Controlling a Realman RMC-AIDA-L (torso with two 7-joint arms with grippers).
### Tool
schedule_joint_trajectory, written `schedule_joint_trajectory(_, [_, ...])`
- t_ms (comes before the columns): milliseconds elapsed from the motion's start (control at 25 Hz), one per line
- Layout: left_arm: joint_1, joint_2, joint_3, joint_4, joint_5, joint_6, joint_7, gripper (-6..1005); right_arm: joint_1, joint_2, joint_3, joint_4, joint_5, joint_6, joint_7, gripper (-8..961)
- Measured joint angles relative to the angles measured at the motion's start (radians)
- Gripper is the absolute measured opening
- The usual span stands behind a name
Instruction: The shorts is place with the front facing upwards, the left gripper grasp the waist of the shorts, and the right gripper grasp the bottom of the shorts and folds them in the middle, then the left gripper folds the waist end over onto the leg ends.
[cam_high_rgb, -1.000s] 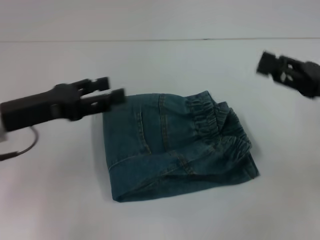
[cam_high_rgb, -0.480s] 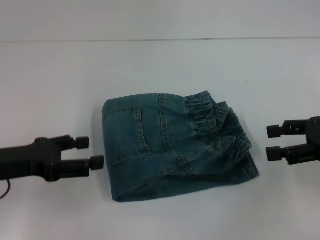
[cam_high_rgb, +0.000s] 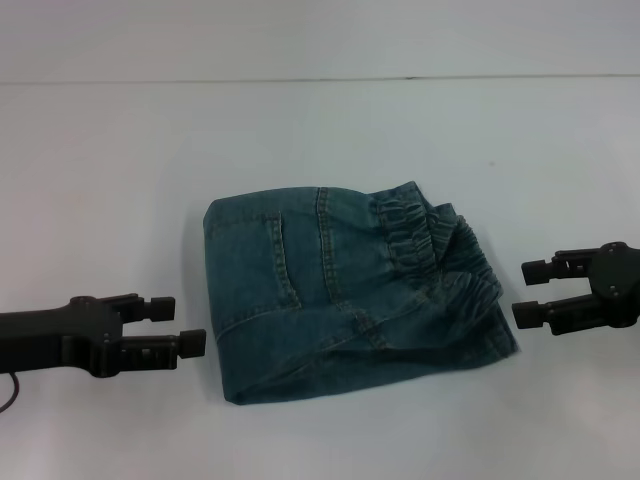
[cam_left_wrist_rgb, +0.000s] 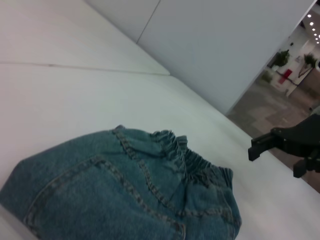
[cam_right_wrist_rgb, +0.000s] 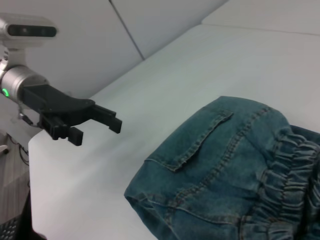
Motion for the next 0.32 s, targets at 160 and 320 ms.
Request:
schedule_joint_trajectory(160, [-0.003, -0.001, 0.005, -0.002, 0.005, 0.000, -0.010, 887, -0.001, 0.006, -0.001, 0.003, 0.001, 0.019, 0.000, 895])
schedule_joint_trajectory(320, [-0.006, -0.001, 0.006, -0.005, 0.006, 0.002, -0.015, 887, -0.002, 0.010, -0.003, 0.002, 0.001, 0.029, -0.002, 895])
